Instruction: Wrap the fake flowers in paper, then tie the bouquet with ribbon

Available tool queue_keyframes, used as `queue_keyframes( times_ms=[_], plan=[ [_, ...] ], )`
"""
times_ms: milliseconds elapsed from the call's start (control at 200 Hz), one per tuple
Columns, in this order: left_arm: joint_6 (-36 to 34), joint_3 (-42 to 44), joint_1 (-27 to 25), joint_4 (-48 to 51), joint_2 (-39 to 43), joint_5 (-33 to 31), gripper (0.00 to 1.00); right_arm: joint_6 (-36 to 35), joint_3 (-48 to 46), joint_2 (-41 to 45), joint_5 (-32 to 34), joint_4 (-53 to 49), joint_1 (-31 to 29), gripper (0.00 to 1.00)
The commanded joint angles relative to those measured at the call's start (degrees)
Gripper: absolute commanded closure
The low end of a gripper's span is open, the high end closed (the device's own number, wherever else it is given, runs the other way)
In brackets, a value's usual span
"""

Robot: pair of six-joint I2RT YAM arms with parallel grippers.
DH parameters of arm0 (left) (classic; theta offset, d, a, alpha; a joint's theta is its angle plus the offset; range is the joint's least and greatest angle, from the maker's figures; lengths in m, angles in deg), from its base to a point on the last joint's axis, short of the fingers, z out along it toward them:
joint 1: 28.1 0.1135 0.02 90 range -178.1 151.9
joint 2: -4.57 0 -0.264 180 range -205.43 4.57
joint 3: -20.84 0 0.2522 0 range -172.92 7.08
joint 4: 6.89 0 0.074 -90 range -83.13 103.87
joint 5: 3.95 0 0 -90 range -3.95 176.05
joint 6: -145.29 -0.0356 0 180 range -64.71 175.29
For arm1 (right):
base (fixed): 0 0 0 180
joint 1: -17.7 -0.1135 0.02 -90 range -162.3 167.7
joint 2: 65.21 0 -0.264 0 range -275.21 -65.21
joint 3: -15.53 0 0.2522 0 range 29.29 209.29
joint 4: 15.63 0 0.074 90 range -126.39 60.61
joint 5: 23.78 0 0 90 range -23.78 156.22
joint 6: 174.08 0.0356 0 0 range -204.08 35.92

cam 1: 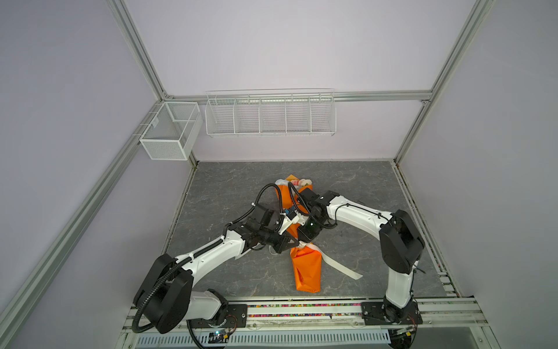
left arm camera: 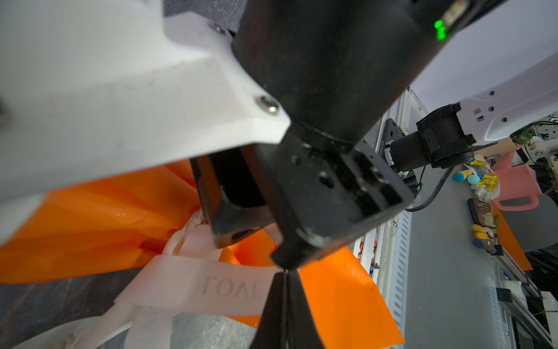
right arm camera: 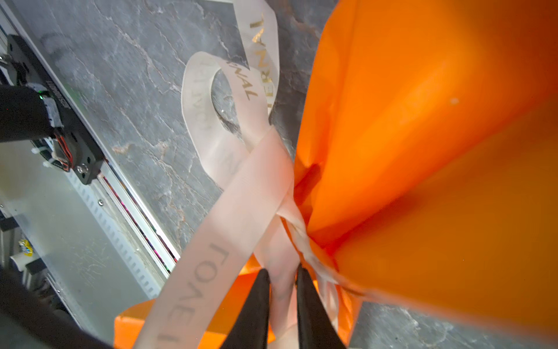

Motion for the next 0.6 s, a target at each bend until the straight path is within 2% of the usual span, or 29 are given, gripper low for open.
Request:
queue_keyframes(
  times_ms=[0,145,335,535,595],
  plan=[
    [-0.8,0.4,-0.3,0.8,0.1,0.7,1.0,-0.3,0.5,1.9,-1.0,-0.1,0.1,0.86],
    [-0.7,0.3,-0.3,1.0,-0.2,0.3,1.0,1.7,-1.0,3.8,-0.7,1.9,1.1,0.87],
    [0.2,0.5,-0.3,0.9,0.1,-1.5,1.0,4.7,-4.9,6.9,-4.5,6.7,3.3,0.87],
    [0.6,0.2,-0.3,1.0,-0.1,-2.4,0.99,8.8,-9.0,8.7,-4.8,11.8,4.2,0.9],
    [1.0,0.0,-0.3,1.3,-0.2,-3.0,0.93,10.2,-10.4,9.6,-5.5,13.7,4.8,0.91]
  ],
)
